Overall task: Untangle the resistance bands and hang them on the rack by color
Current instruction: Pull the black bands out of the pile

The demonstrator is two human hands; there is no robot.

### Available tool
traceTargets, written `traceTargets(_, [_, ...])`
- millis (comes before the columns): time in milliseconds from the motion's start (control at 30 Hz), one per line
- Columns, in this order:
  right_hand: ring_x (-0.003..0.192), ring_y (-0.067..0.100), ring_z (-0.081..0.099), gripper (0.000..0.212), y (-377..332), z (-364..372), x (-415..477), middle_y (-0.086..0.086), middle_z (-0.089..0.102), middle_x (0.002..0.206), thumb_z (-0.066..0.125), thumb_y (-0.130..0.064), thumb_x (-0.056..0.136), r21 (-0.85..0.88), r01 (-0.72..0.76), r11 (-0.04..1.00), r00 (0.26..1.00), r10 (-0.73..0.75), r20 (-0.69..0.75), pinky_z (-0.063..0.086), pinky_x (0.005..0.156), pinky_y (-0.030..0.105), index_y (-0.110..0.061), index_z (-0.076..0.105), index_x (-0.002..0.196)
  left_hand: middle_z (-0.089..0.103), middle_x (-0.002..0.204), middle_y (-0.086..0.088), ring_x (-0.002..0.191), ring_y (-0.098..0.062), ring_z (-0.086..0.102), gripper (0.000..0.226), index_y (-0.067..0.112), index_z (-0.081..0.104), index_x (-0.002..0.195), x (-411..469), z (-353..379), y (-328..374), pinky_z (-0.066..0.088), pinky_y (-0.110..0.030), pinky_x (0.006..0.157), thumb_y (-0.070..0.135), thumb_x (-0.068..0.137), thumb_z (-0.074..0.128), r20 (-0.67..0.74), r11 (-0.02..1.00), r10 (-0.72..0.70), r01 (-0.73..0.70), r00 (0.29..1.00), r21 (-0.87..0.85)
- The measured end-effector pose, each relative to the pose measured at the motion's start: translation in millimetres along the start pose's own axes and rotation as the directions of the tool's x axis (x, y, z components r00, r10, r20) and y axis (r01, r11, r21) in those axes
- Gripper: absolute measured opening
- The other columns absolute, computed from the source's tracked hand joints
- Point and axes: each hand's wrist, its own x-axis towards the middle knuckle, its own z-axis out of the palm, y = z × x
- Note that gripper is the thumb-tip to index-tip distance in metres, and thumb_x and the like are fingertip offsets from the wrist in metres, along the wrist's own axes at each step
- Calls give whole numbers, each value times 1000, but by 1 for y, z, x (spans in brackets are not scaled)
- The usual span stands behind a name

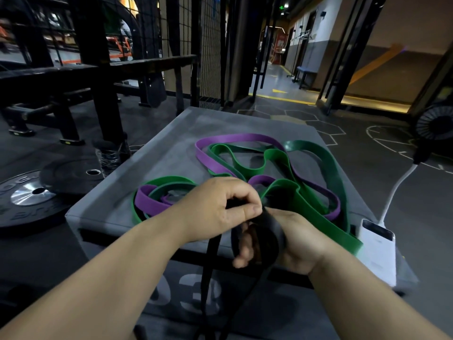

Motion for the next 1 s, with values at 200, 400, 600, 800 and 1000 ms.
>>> traceTargets(200, [38, 28, 56, 55, -5, -4, 5, 16, 52, 47, 39, -56, 84, 74, -66, 995, 994, 58, 97, 51, 51, 33, -14, 75, 76, 57, 77, 9, 76, -10, 58, 30, 22, 44, 93, 0, 0, -7, 51, -41, 86, 28, 84, 72, 57, 967, -187, 194, 981, -167])
traceTargets(400, [27, 10, 36, 54, -2, -12, 6, -1, 39, 42, 81, -54, 67, 42, -19, 999, 976, 9, 217, 44, 45, 25, -10, 53, 81, 54, 81, 2, 74, -11, 50, 56, 17, 43, 91, 4, 9, -21, 45, -35, 74, 55, 69, 77, -2, 909, -282, 266, 959, -322])
traceTargets(600, [27, 10, 34, 45, -3, -19, 3, -3, 37, 42, 83, -49, 67, 60, 21, 998, 979, -33, 201, 43, 44, 25, -12, 59, 75, 57, 96, 0, 91, -13, 51, 47, 19, 50, 97, -1, 9, -40, 46, -36, 87, 40, 68, 81, 294, 823, -261, 372, 919, -430])
traceTargets(800, [27, 10, 36, 42, -4, -24, 1, -3, 39, 42, 80, -46, 73, 71, 28, 997, 971, -44, 235, 43, 44, 25, -11, 59, 77, 53, 90, 7, 80, -2, 49, 22, 17, 50, 99, 0, 4, -42, 43, -21, 78, 2, 89, 62, 340, 884, -254, 360, 905, -299])
traceTargets(1000, [30, 12, 46, 35, -9, -33, -2, 0, 46, 44, 71, -40, 85, 110, 35, 993, 948, -68, 310, 47, 47, 26, -9, 55, 82, 48, 79, -4, 70, -18, 46, 40, 17, 54, 96, -1, 5, -48, 49, -37, 75, 48, 77, 69, 311, 762, -268, 399, 912, -511])
